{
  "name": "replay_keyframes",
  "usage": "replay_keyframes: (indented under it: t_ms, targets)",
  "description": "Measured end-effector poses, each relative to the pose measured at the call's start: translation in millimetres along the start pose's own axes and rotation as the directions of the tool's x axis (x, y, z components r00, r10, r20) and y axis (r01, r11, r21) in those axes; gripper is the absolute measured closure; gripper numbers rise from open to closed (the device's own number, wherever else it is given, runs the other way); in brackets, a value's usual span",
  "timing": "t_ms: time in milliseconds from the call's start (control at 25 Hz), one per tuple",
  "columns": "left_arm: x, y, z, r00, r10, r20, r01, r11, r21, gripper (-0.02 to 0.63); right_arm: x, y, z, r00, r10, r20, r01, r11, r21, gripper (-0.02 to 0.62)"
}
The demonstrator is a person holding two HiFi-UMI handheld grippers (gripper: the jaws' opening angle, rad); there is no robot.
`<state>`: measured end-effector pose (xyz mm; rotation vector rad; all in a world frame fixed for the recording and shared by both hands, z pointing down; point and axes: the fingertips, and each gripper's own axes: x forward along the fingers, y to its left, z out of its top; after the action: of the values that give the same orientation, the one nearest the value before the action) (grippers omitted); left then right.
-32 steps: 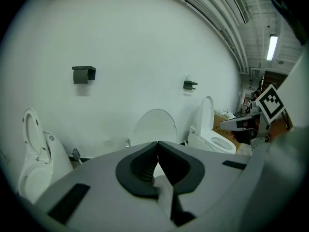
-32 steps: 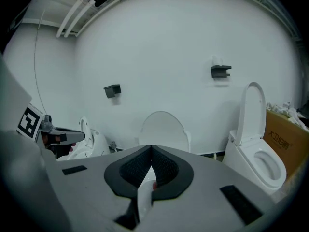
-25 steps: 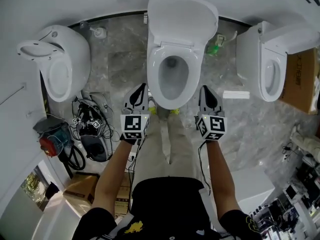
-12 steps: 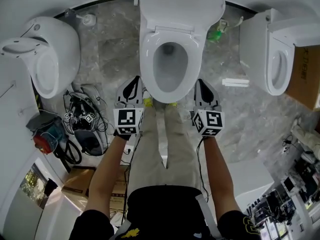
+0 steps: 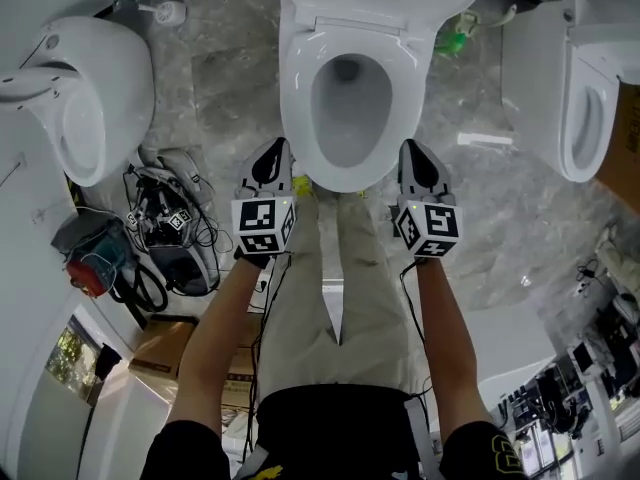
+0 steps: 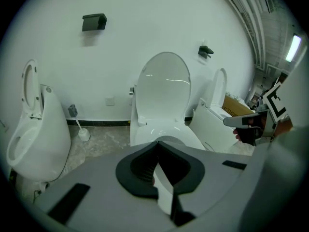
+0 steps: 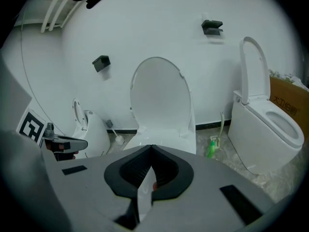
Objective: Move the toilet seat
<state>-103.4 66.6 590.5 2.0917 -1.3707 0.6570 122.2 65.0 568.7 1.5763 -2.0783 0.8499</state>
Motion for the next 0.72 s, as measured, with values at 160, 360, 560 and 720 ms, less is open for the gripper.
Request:
replay_keyframes:
  t_ms: [160, 360, 560, 720]
  targets:
    - [11.2, -0.7, -28.3, 0.999, -0.001, -0.046, 0.001, 1.0, -0.014, 0.588, 9.9, -7.5, -22.5, 0.999, -0.006, -0.039, 0.006, 1.0, 0.016, 0.569]
    - [26.1, 4.3, -51.1, 0.995, -0.004, -0.1, -0.004, 0.997, -0.076, 0.587, 20.8, -19.7, -48.0, 0.995, -0.031, -0.093, 0.034, 0.999, 0.026, 0.568]
    - [42.7, 10.5, -71.7, 0.986, -0.011, -0.166, -0.007, 0.994, -0.11, 0.584, 30.7, -29.5, -74.8, 0.985, -0.051, -0.163, 0.055, 0.998, 0.023, 0.568]
    - [54.2, 11.8, -91.9, 0.973, -0.018, -0.231, -0.011, 0.992, -0.124, 0.56, 38.4, -39.1, -97.0, 0.974, -0.076, -0.214, 0.083, 0.996, 0.024, 0.552]
